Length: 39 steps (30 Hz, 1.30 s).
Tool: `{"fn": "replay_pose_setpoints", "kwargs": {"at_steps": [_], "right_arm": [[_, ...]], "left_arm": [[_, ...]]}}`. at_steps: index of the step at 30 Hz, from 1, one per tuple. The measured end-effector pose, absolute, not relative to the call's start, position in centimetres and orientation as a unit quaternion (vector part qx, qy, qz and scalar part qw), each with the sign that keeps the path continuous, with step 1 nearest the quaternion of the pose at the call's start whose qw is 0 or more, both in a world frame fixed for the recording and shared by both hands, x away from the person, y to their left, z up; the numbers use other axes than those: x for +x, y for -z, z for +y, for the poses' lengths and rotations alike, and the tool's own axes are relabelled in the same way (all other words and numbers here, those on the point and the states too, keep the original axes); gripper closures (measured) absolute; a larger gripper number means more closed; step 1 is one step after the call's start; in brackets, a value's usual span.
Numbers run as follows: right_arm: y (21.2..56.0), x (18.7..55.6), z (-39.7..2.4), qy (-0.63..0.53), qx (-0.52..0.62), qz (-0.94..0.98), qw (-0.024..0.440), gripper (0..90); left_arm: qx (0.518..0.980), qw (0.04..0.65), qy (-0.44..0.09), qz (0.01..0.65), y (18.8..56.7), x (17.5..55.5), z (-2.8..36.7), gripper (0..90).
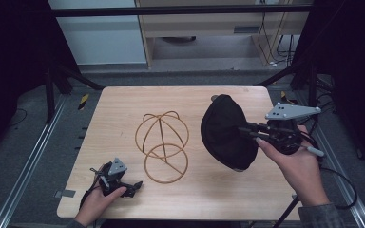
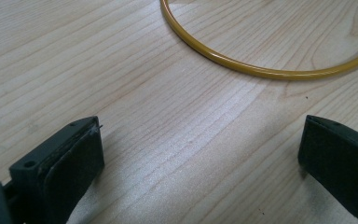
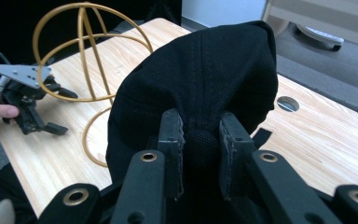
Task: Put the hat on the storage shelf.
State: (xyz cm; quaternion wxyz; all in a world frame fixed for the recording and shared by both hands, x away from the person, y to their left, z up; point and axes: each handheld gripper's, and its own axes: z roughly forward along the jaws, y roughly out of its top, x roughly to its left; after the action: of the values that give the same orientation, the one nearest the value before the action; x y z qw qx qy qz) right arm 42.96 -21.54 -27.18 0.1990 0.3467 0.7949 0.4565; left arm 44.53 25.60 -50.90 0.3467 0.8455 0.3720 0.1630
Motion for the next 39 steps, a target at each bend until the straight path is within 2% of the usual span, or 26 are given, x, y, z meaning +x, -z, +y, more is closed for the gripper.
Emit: {"fn": "replay_pose_setpoints", "kwargs": {"at_steps": [39], "right_arm": [[23.3,41.0,-18.1,-0.506,0.288,0.793,0.182,74.1]], "left_arm": [[0.845,0.348,-0.163,0.372,50.9,44.5,25.6,0.0]]}}
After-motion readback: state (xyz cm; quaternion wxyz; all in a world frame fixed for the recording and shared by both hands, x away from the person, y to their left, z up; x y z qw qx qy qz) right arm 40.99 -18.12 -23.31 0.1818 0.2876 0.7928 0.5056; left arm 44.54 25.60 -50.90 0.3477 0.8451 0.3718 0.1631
